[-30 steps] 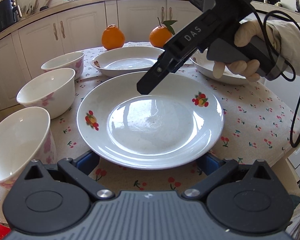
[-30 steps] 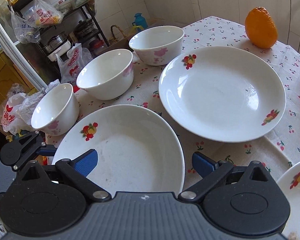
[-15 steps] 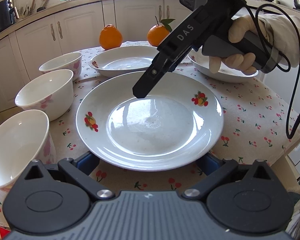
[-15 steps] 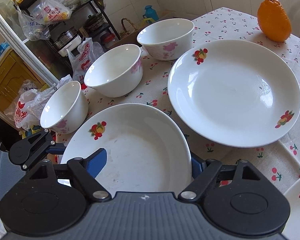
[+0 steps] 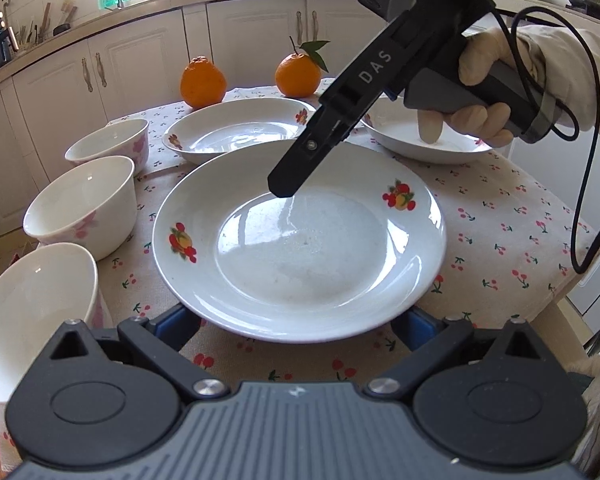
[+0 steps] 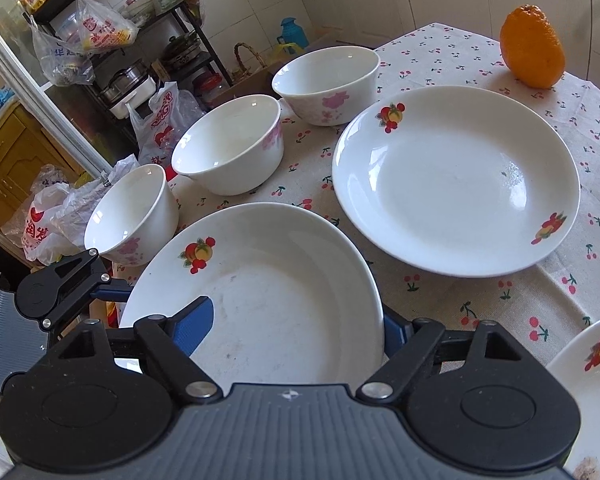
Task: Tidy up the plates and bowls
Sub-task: 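Carry the held plate with the right tool and lower it onto the stained plate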
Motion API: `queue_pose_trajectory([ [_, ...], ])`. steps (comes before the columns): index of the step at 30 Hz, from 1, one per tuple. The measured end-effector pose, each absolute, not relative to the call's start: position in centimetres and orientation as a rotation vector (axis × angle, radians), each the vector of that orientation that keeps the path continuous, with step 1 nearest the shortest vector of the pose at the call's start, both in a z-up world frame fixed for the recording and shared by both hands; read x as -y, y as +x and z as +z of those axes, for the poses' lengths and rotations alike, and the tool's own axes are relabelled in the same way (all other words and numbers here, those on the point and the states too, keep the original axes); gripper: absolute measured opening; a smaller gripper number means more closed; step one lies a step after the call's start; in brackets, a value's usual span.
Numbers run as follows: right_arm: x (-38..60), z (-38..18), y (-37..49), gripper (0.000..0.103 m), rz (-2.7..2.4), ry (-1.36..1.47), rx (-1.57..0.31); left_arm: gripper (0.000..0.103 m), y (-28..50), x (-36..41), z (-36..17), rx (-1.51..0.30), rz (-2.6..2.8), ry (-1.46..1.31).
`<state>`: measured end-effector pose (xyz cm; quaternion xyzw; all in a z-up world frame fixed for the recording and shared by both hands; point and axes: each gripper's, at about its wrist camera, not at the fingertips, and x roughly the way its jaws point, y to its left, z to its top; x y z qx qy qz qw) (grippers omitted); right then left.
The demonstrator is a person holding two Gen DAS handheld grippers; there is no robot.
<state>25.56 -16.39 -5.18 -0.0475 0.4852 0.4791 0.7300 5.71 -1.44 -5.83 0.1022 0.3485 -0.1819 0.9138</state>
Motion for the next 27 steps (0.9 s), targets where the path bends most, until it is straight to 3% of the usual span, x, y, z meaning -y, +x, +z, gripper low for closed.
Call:
queue_pose_trajectory([
  [9, 18.5, -4.0, 25.0, 0.089, 1.001, -0.082, -1.028, 0.094, 6.5, 2.4, -5.0, -0.729, -0.438, 0.218],
  [27, 24.9, -1.7, 25.7, 0.090, 0.857, -0.037, -0.942, 0.093, 11.0, 6.8, -3.0, -0.706, -0.577, 0.260],
])
